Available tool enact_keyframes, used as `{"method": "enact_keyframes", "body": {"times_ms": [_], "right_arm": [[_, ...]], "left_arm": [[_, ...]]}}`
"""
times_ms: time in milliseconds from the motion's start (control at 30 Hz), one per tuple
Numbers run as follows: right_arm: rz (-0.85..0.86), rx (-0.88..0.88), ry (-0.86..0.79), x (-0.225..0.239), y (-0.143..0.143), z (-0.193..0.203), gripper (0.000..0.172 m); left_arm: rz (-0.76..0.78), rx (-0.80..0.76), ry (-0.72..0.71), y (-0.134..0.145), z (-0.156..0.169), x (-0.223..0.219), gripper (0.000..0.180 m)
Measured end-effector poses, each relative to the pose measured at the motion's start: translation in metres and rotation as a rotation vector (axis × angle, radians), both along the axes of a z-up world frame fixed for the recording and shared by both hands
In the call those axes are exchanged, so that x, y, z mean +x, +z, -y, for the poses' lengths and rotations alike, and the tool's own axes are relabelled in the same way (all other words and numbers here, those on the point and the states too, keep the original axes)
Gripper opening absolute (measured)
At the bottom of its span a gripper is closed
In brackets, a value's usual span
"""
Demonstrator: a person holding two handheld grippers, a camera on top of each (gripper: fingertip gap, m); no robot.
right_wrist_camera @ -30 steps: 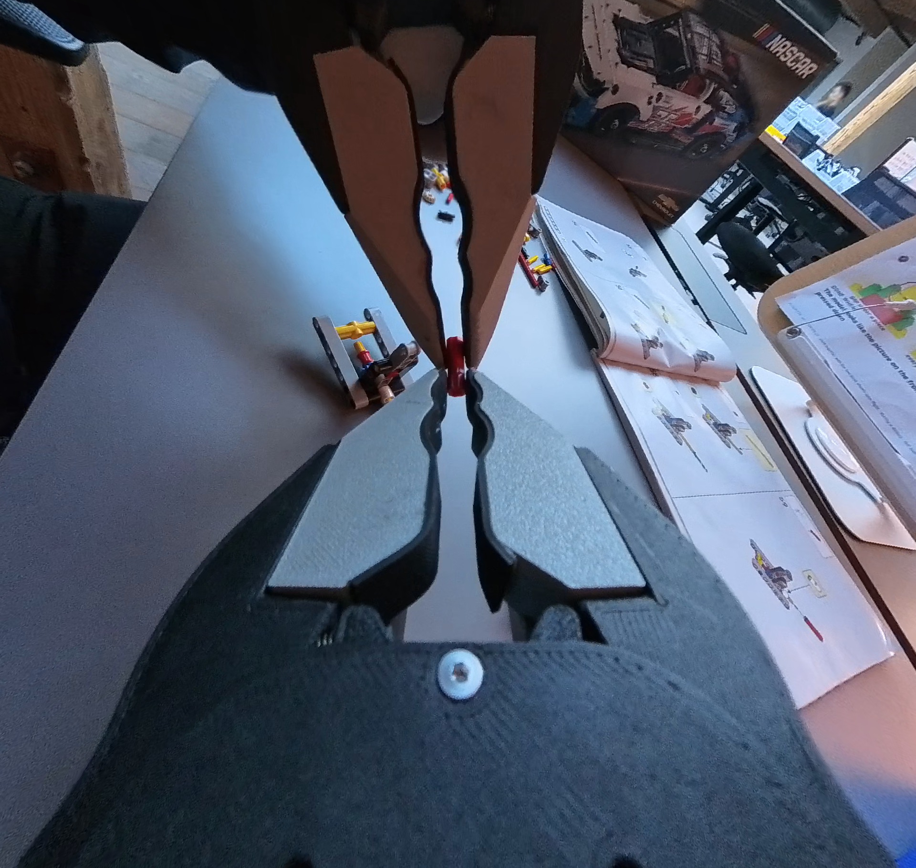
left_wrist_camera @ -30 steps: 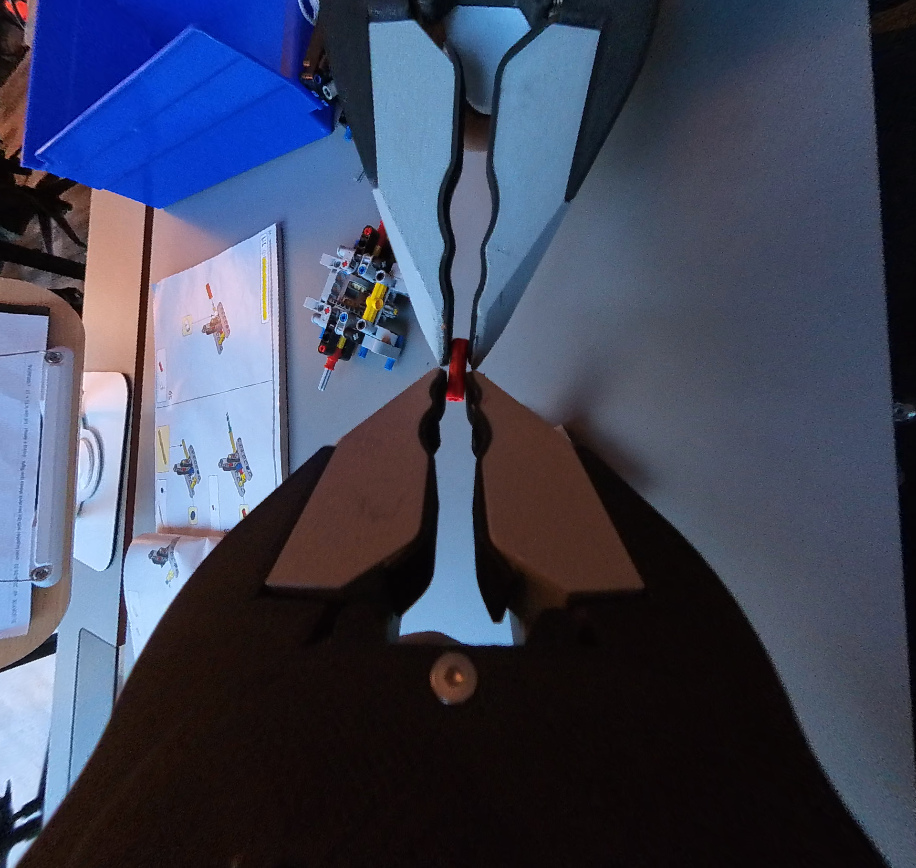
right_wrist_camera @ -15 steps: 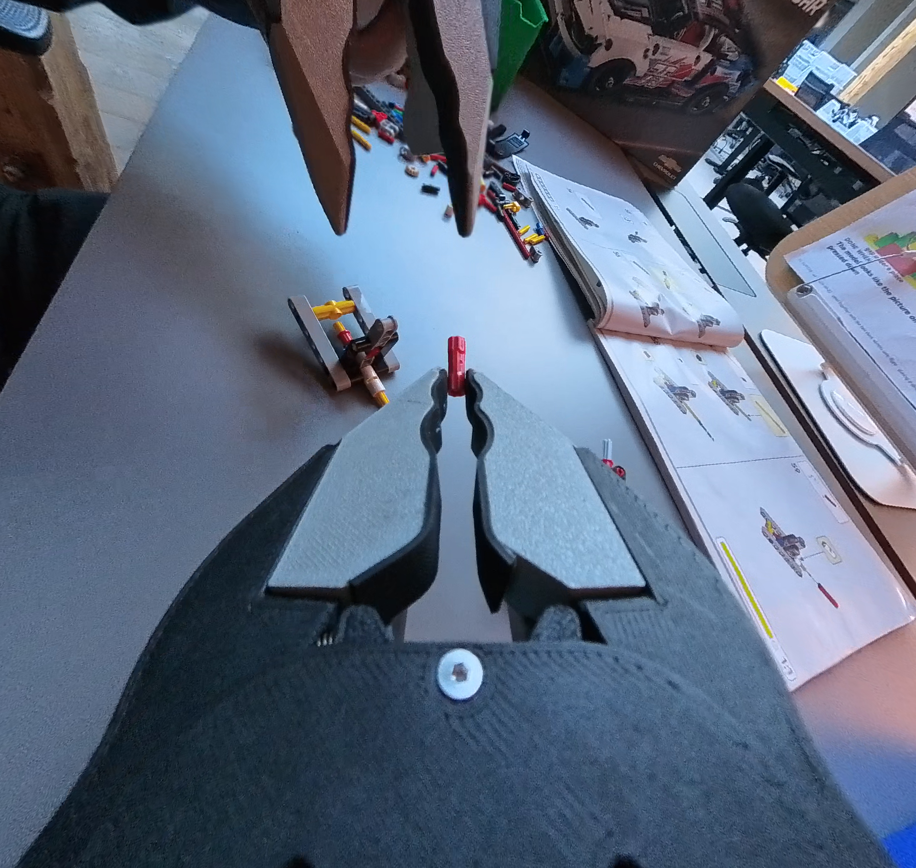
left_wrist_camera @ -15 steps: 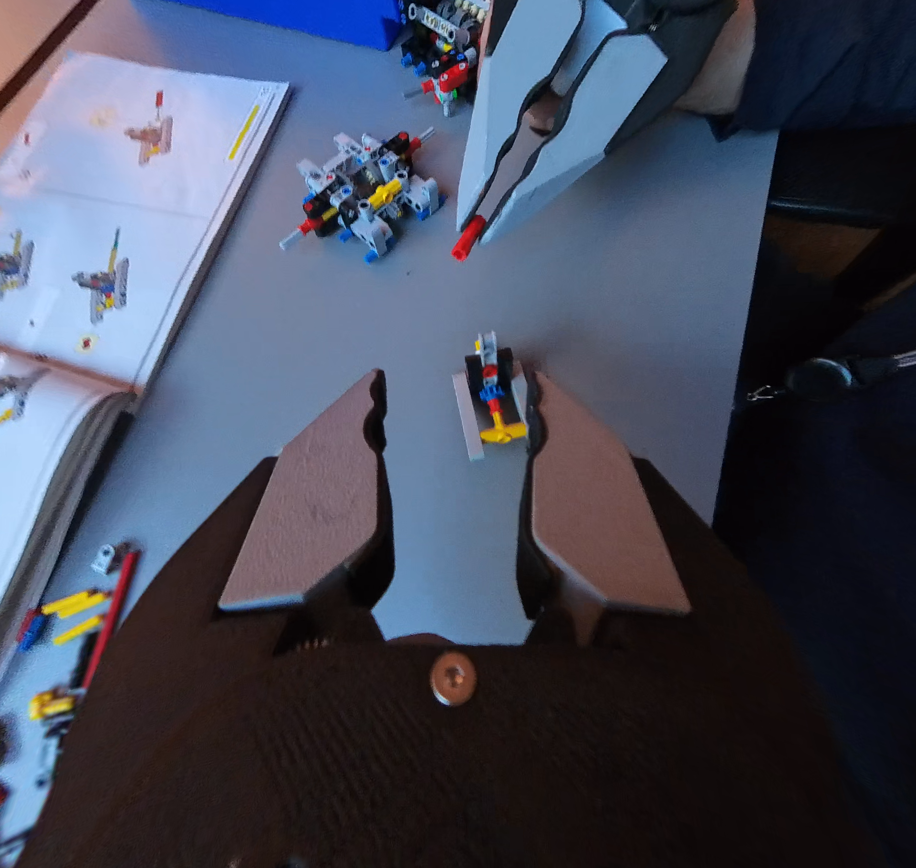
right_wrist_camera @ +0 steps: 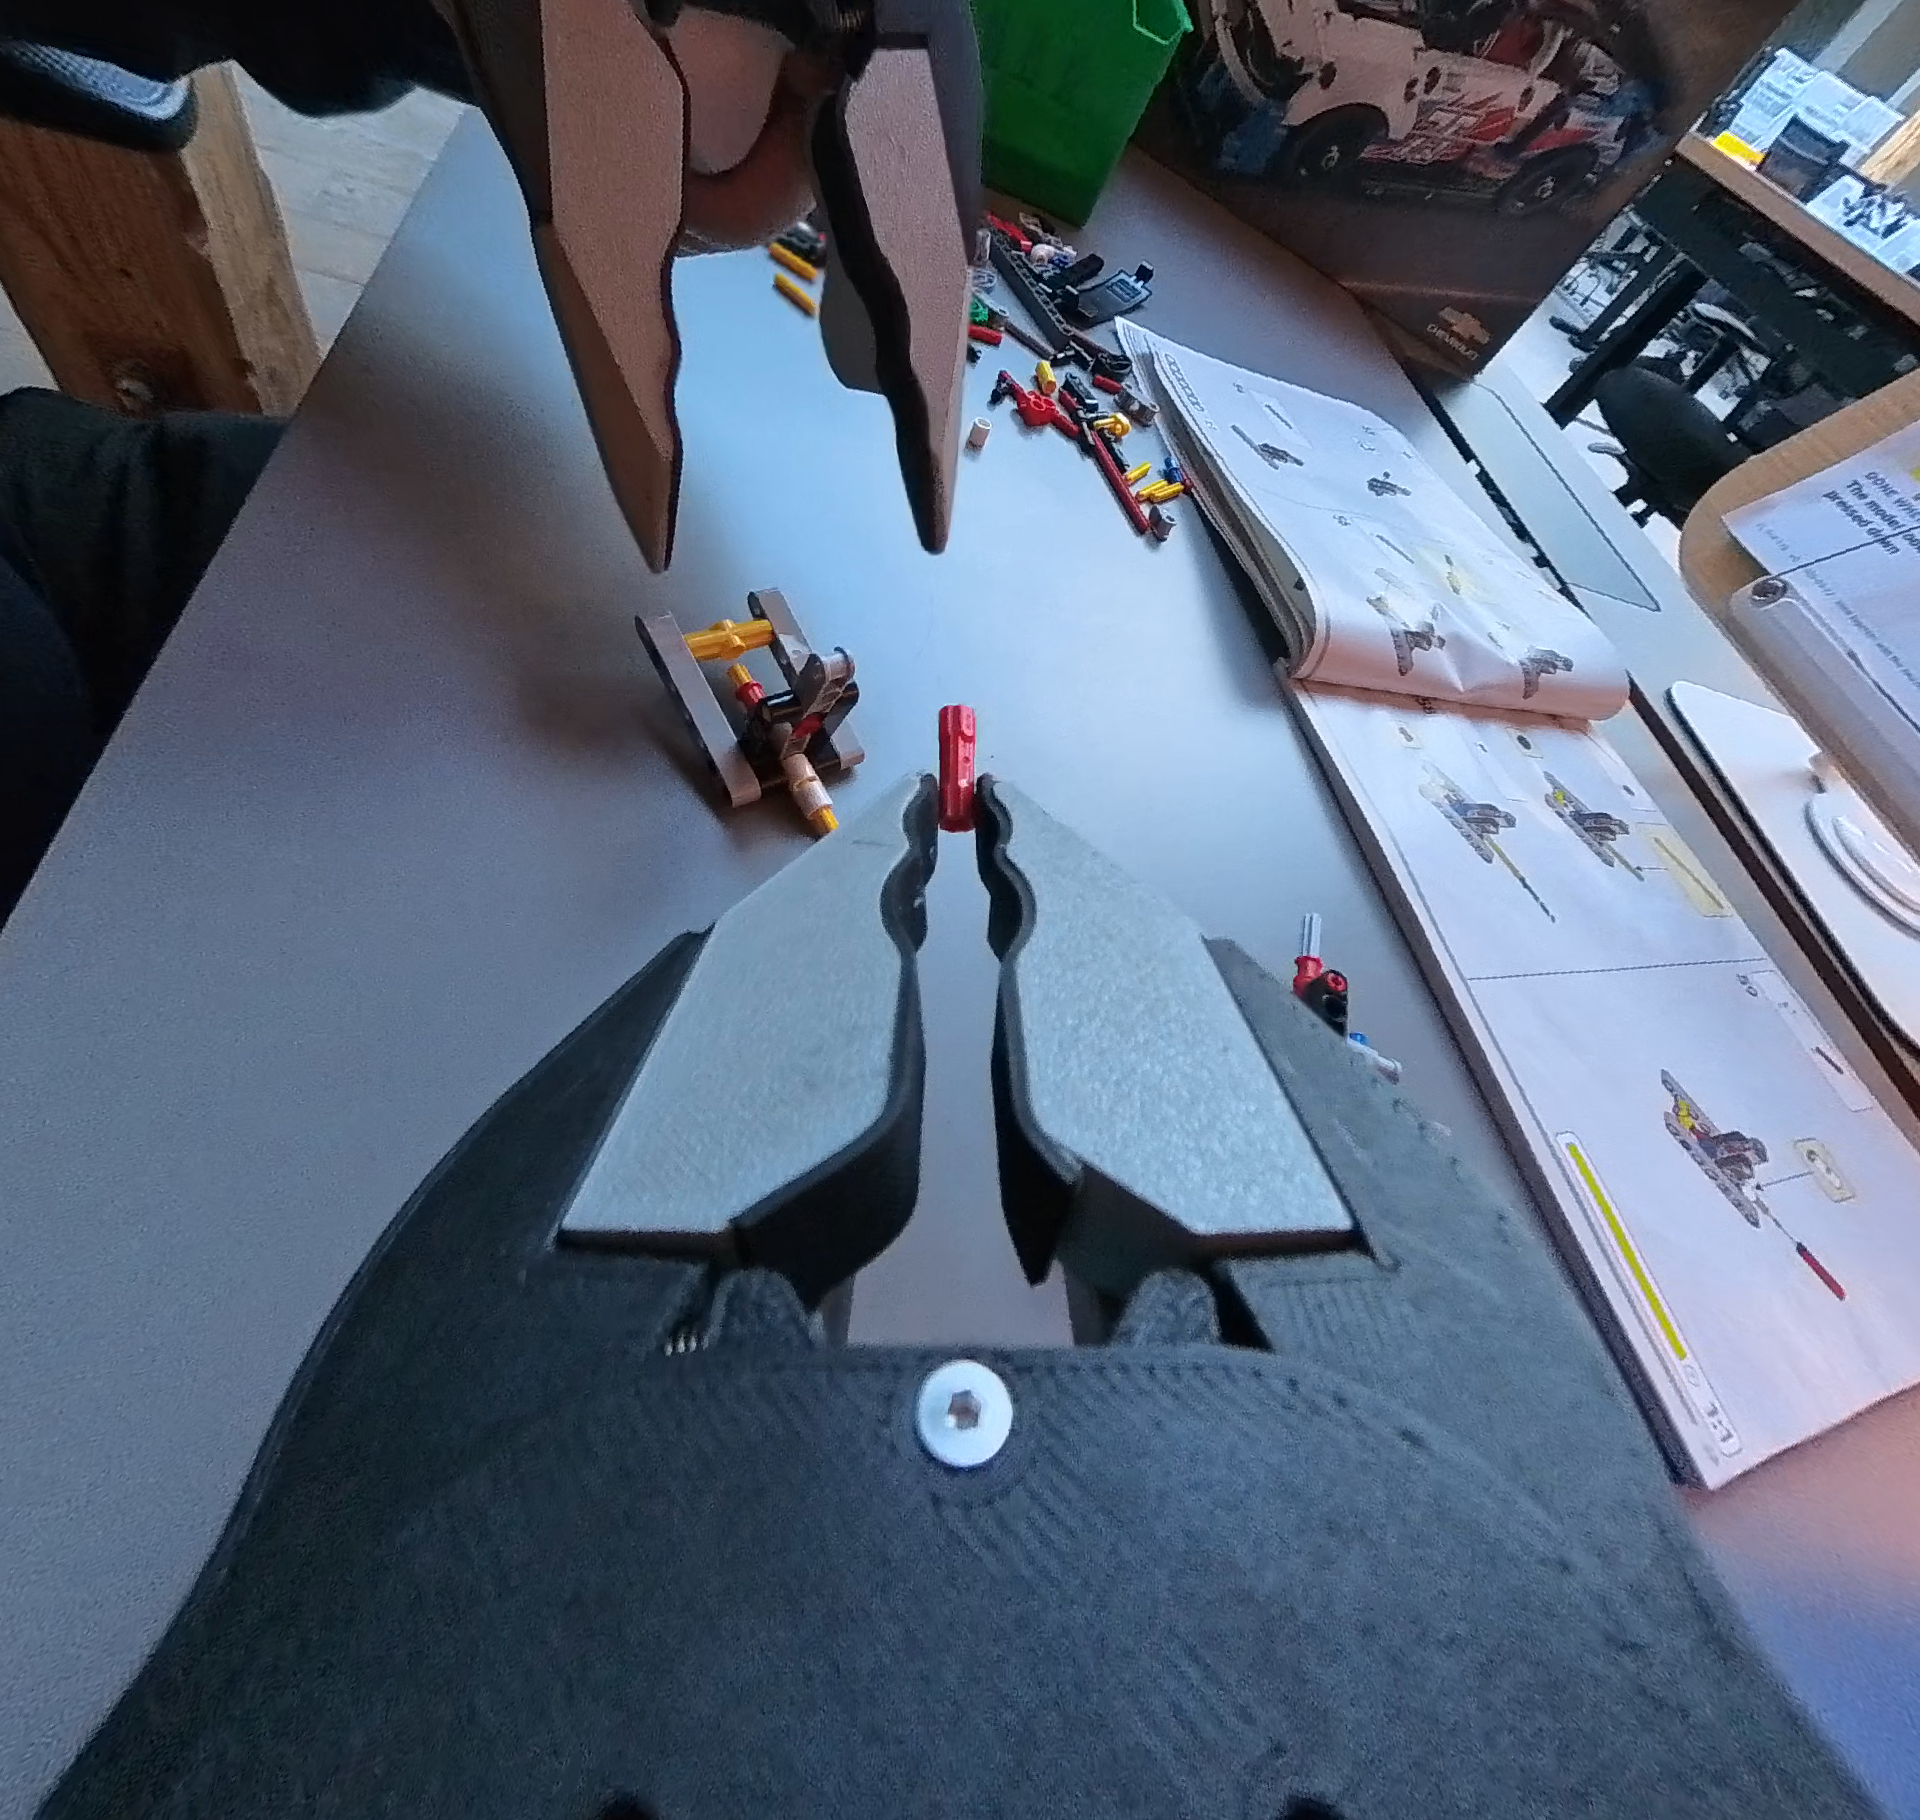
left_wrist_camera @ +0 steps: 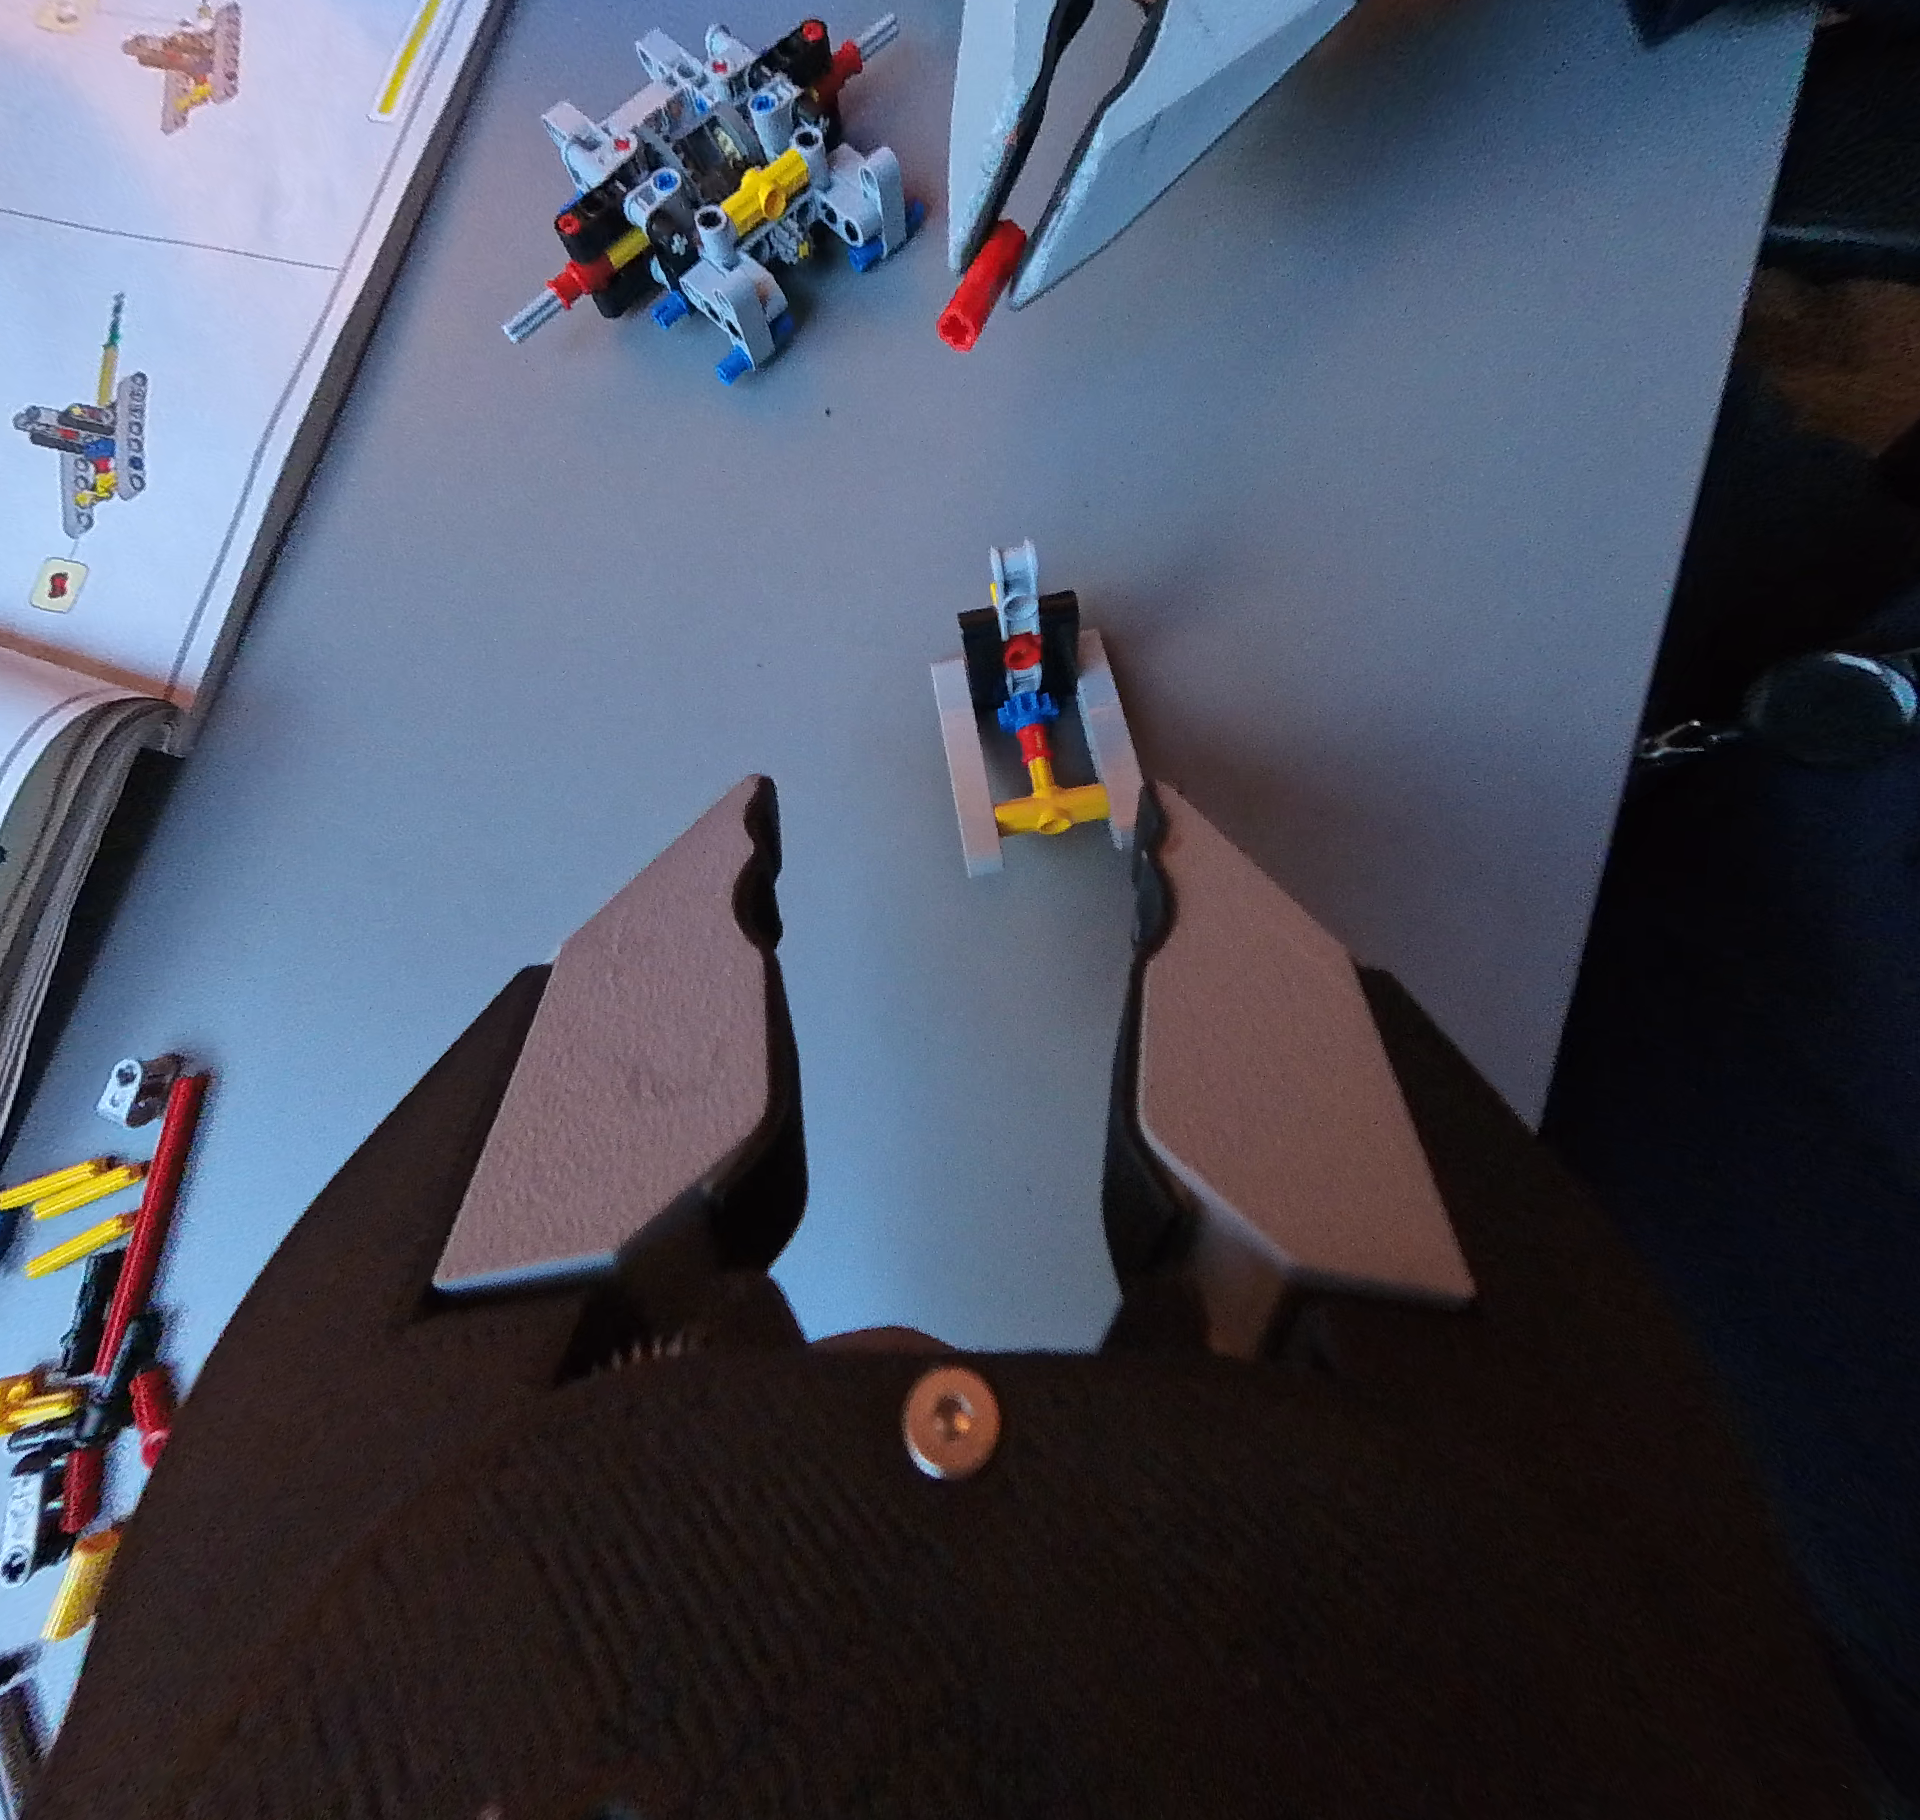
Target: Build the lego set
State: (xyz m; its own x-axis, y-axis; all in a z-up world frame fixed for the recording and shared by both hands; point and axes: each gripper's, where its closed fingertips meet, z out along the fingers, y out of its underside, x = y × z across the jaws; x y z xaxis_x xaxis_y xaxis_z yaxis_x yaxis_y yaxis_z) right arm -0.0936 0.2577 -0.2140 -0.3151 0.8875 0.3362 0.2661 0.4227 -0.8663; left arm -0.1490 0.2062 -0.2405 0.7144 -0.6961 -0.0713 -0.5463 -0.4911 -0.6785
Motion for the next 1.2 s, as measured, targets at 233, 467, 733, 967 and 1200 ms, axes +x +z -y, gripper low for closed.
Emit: {"method": "enact_keyframes", "body": {"times_ms": [233, 467, 733, 967, 1200], "right_arm": [[0.029, -0.006, 0.024, 0.0, -0.006, 0.004, 0.003], [0.084, -0.001, 0.049, 0.003, -0.016, 0.005, 0.003], [0.106, -0.055, 0.038, 0.001, -0.02, -0.001, 0.003], [0.118, -0.123, 0.045, 0.002, -0.018, -0.004, 0.003], [0.173, -0.101, 0.097, 0.003, -0.027, 0.004, 0.003]], "left_arm": [[-0.126, -0.028, -0.043, -0.022, -0.002, -0.009, 0.057], [-0.104, -0.061, -0.083, -0.031, 0.0, -0.012, 0.051], [-0.043, -0.064, -0.079, -0.03, 0.003, -0.017, 0.058], [0.027, -0.059, -0.082, -0.015, 0.005, -0.008, 0.061], [0.036, -0.077, -0.092, -0.013, 0.007, 0.005, 0.065]]}}
